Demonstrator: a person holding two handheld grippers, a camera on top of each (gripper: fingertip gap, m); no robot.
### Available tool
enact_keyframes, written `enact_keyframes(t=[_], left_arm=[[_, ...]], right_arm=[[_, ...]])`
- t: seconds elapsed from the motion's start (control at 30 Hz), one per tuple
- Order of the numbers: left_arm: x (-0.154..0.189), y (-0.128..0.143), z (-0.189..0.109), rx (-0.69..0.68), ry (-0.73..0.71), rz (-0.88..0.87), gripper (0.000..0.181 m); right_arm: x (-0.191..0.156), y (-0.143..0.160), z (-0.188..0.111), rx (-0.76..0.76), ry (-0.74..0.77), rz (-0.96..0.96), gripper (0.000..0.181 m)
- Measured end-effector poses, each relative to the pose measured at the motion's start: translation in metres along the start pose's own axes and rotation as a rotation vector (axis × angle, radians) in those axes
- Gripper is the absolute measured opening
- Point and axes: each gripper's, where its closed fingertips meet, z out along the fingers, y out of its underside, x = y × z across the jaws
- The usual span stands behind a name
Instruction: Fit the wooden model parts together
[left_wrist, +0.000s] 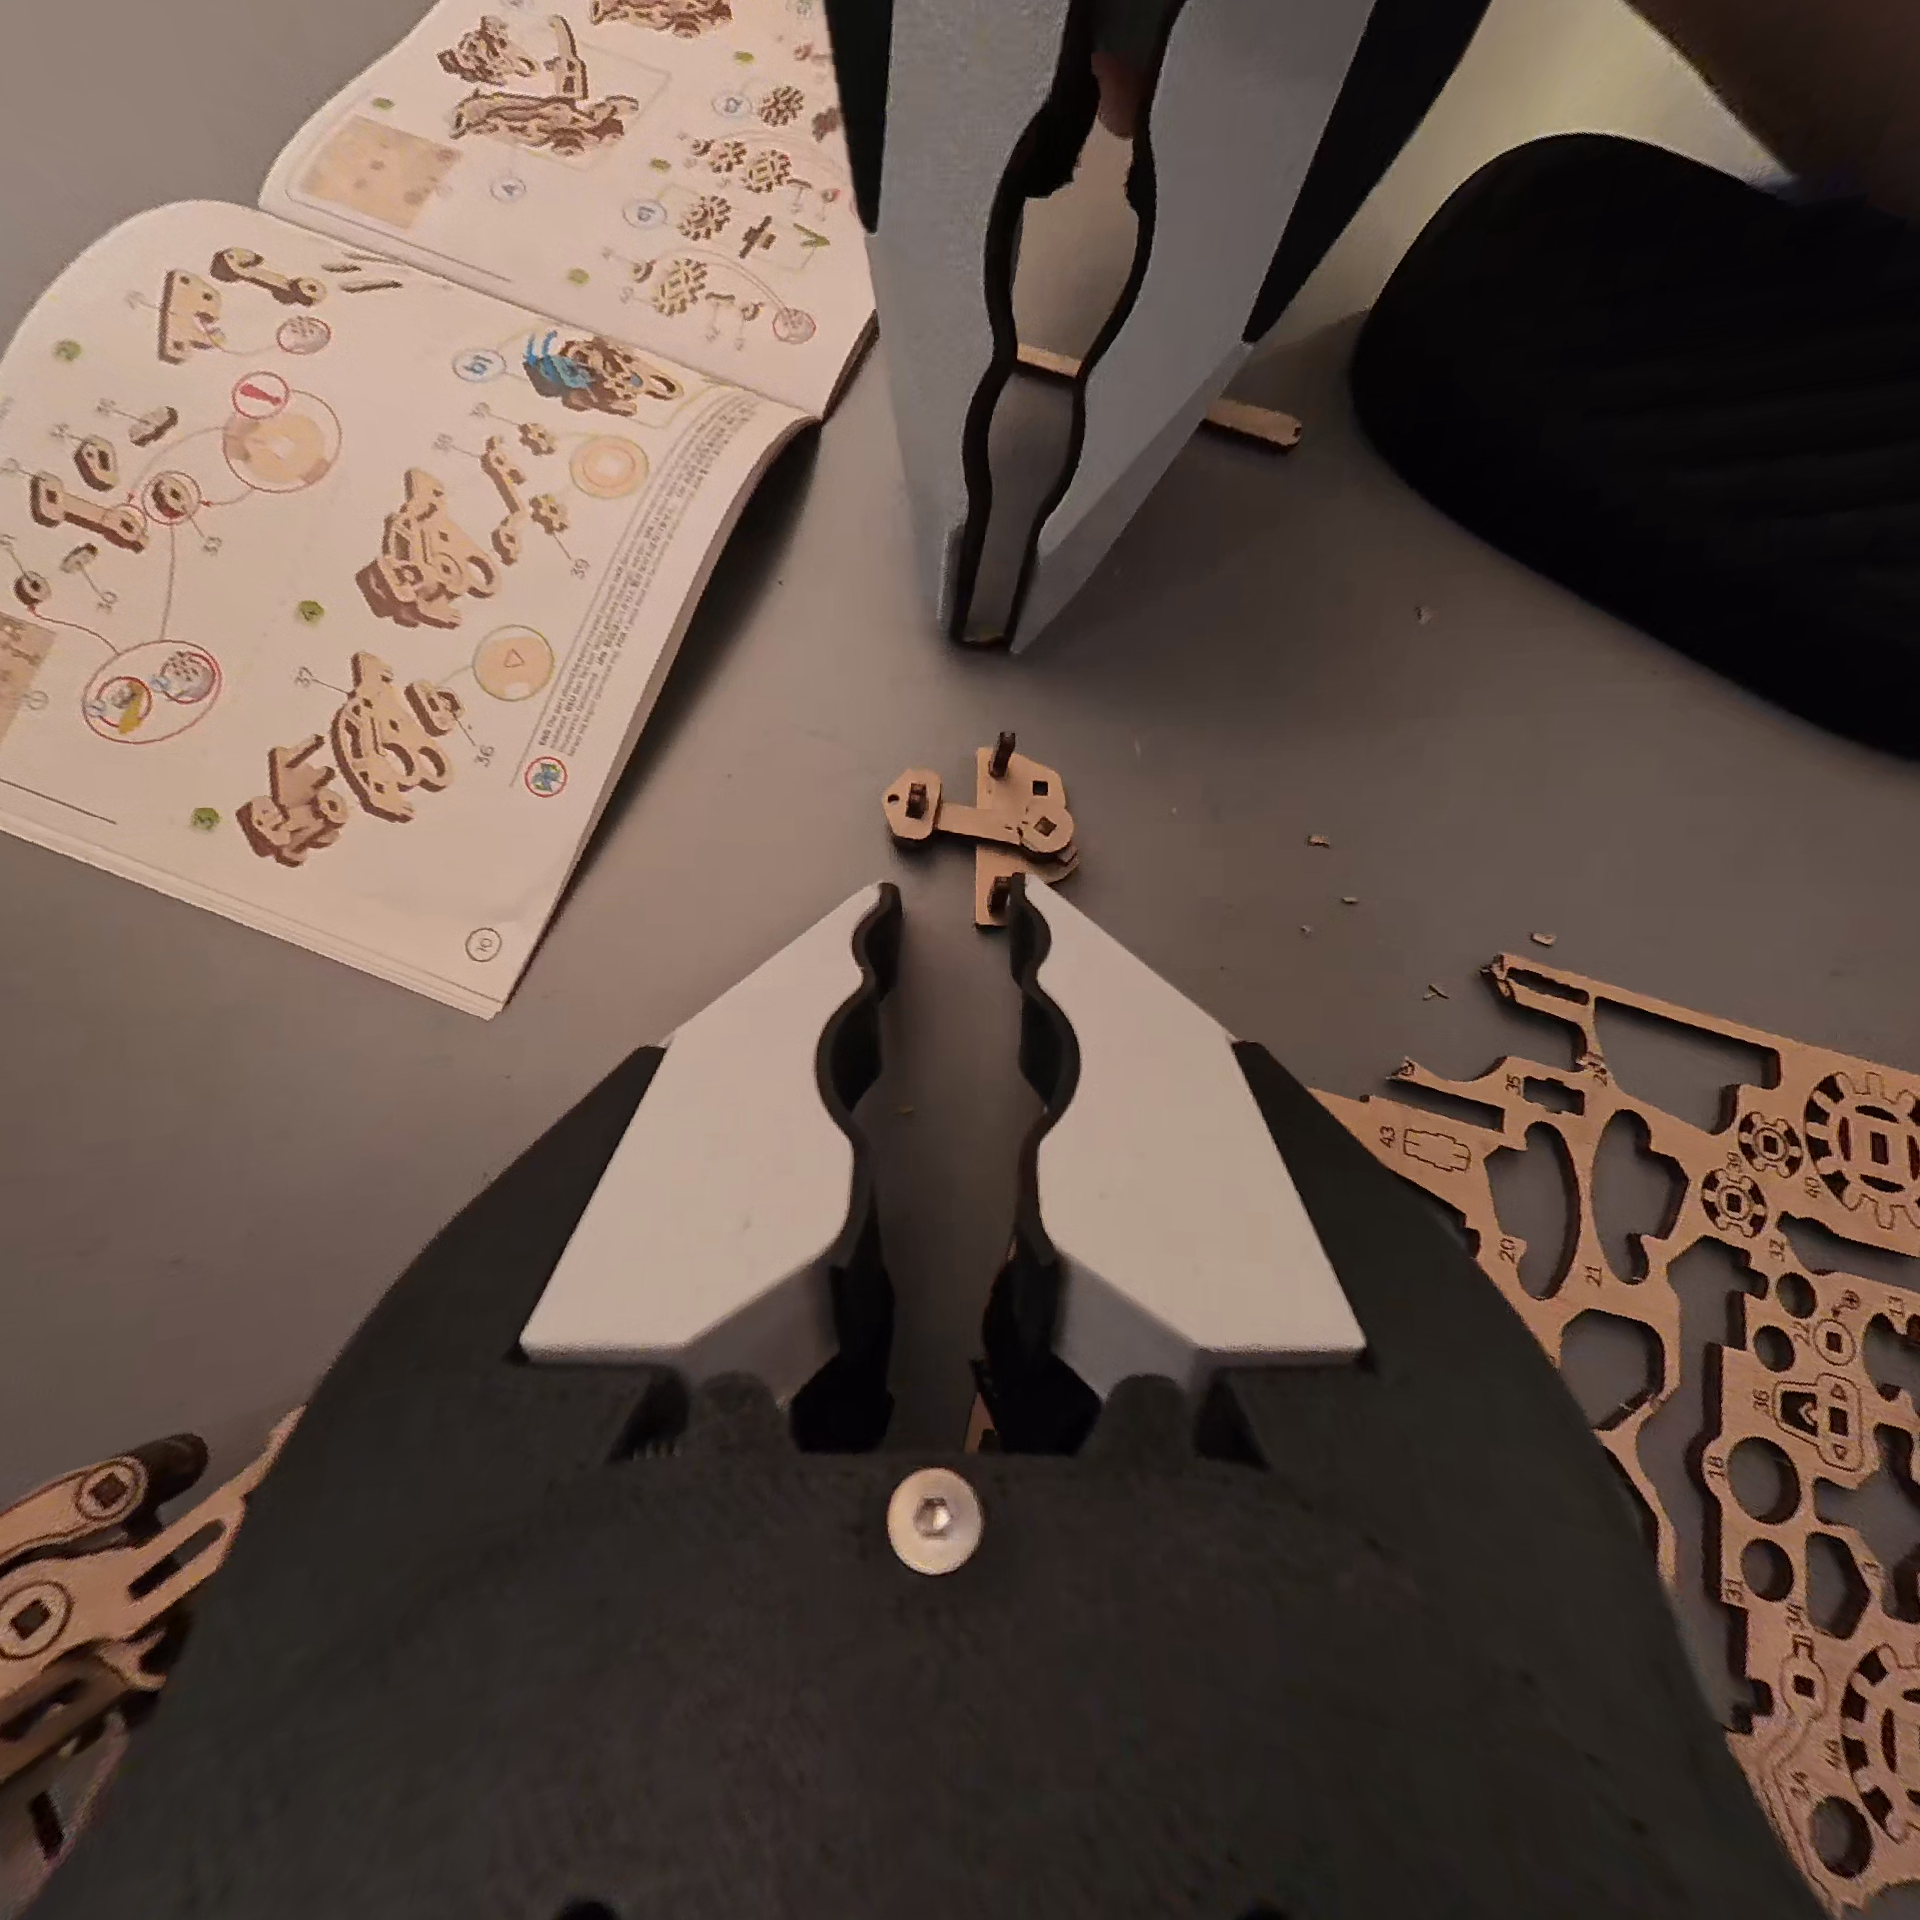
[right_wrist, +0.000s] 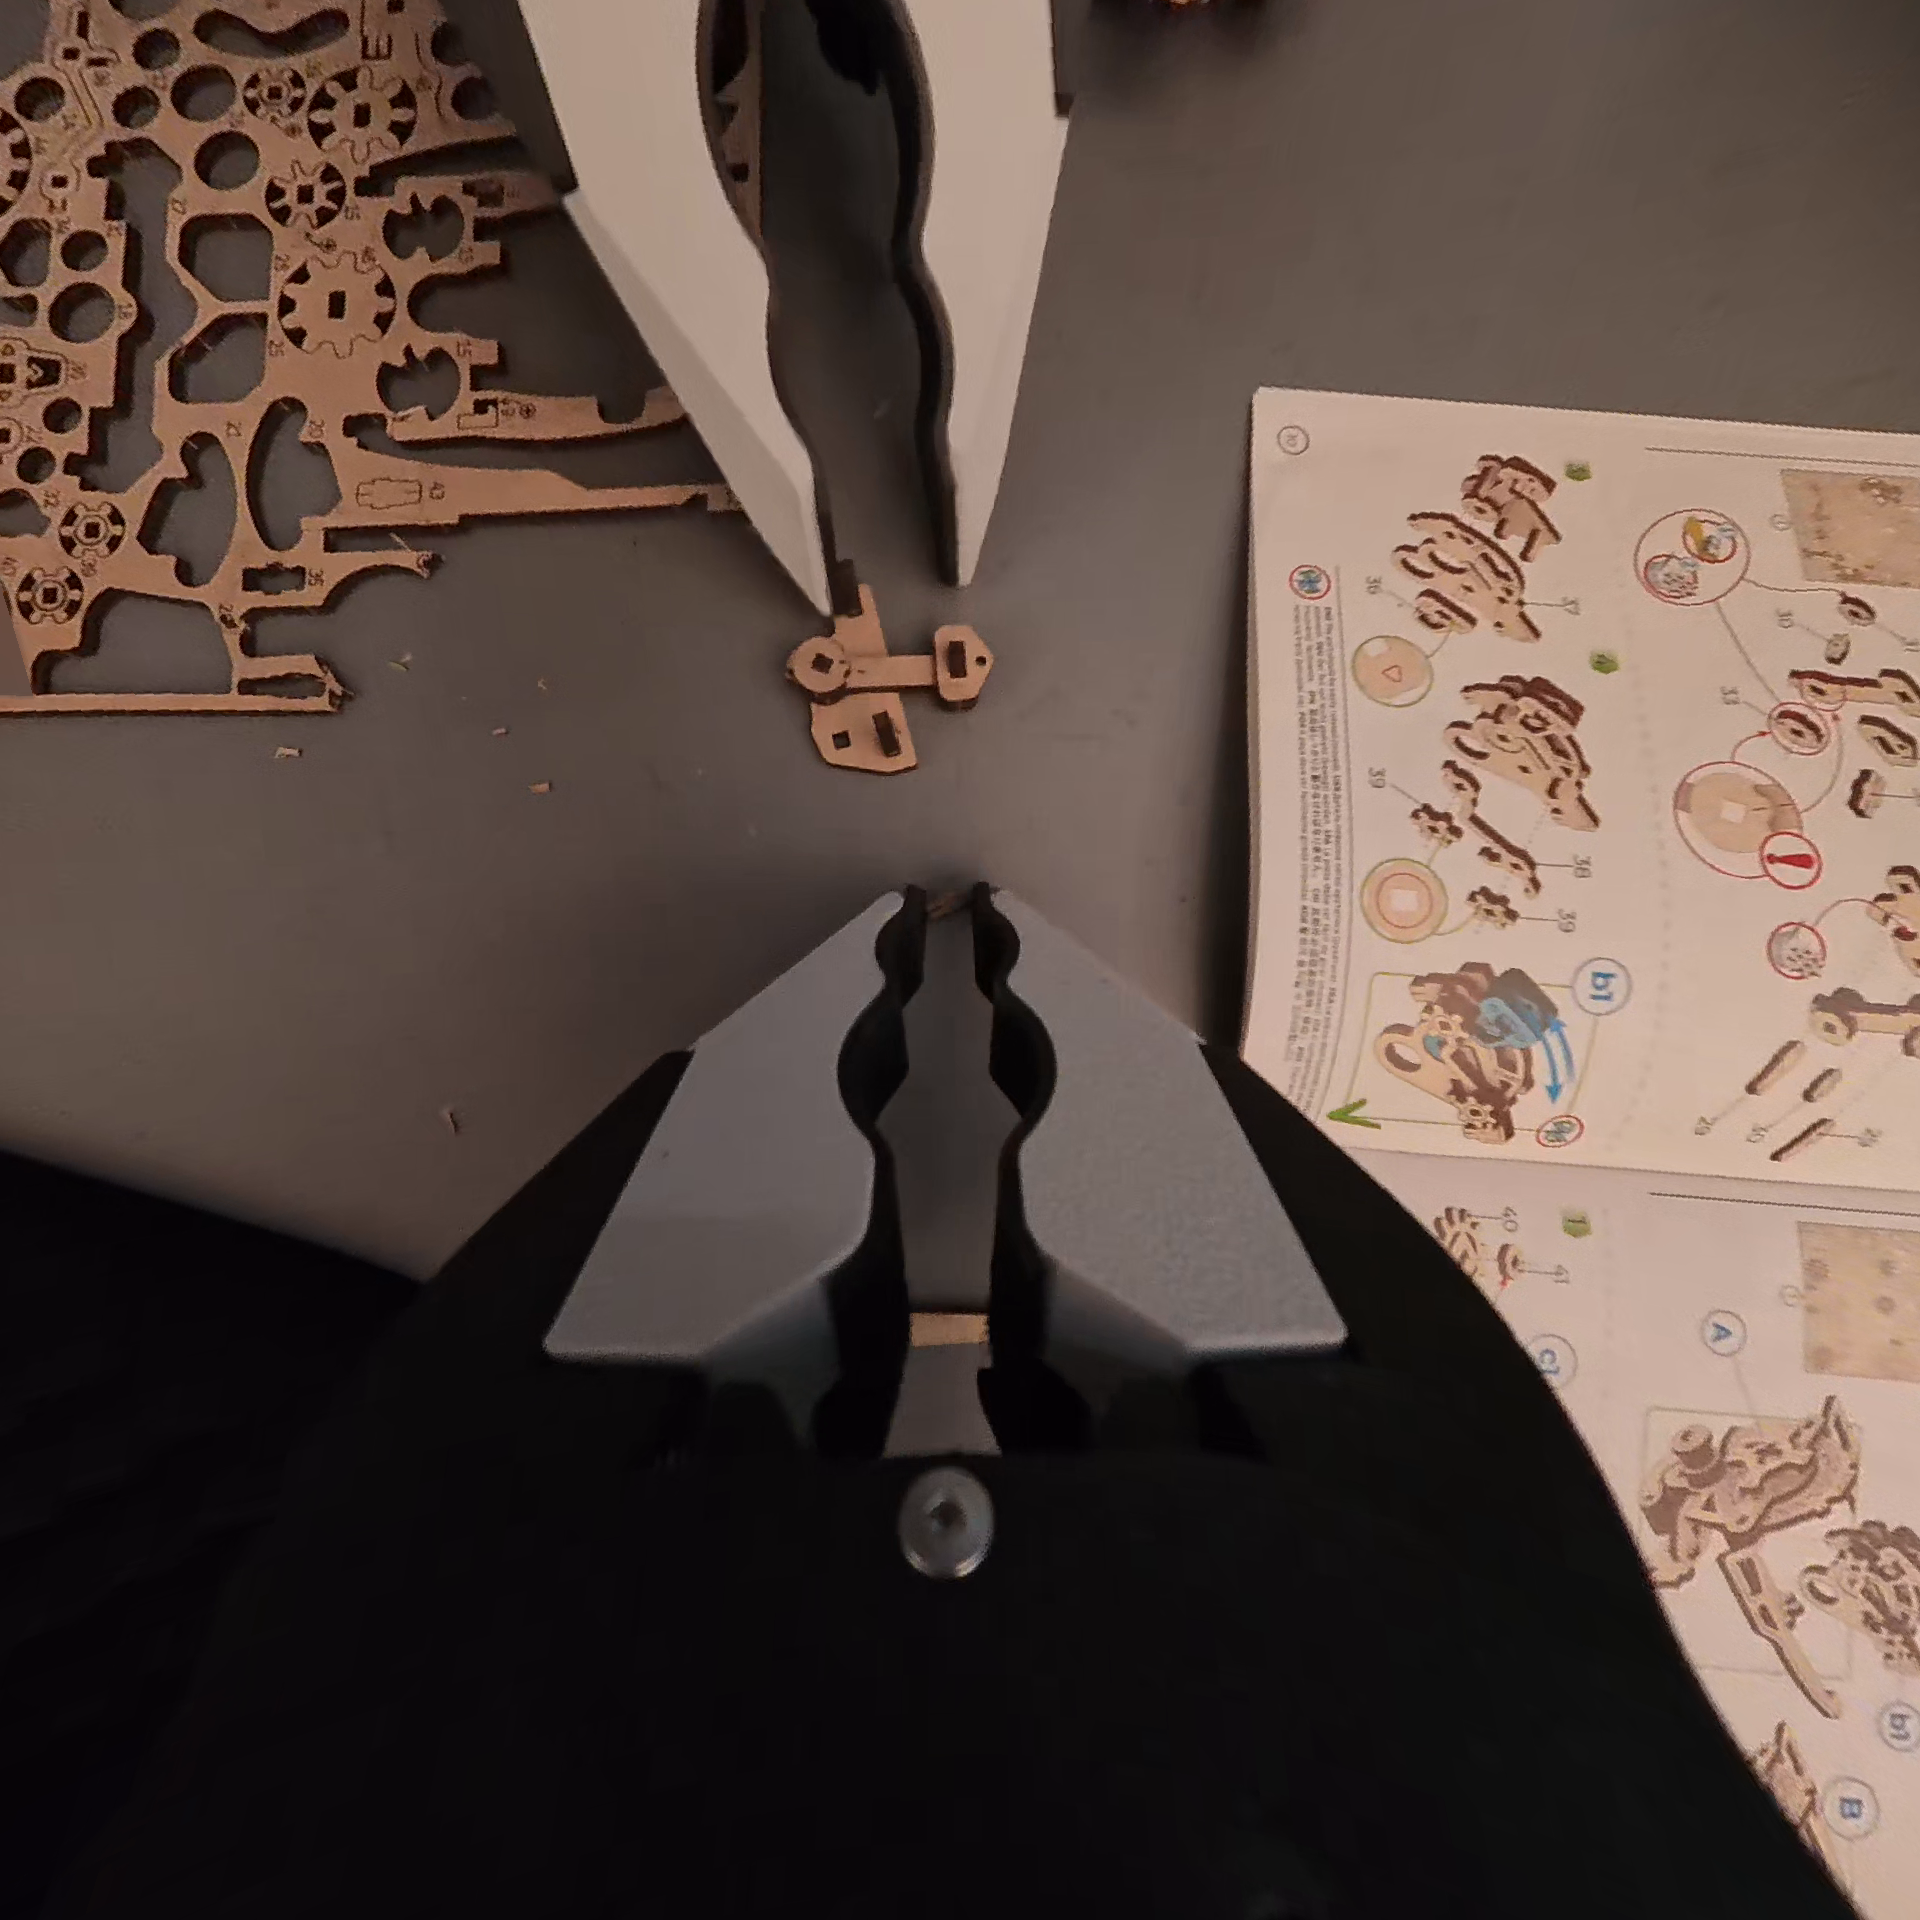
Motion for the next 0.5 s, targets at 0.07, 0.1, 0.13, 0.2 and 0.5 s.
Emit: enact_keyframes(t=[0.07,0.1,0.13,0.2,0.5], left_arm=[[-0.002,-0.003,-0.004,0.025,0.001,-0.015,0.021],[-0.003,-0.007,-0.006,0.051,0.008,-0.025,0.022],[-0.002,-0.013,-0.009,0.084,0.022,-0.033,0.023],[0.001,-0.025,-0.017,0.158,0.048,-0.022,0.026],[0.048,-0.063,-0.046,0.396,0.120,0.282,0.024]], right_arm=[[-0.002,0.000,-0.001,0.006,0.008,-0.013,0.006],[-0.004,-0.002,-0.002,0.023,0.010,-0.014,0.006],[-0.006,-0.006,-0.004,0.053,0.017,-0.002,0.006],[-0.012,-0.013,-0.010,0.115,-0.006,0.080,0.006],[-0.049,-0.074,-0.050,0.538,-0.485,0.521,0.006]])
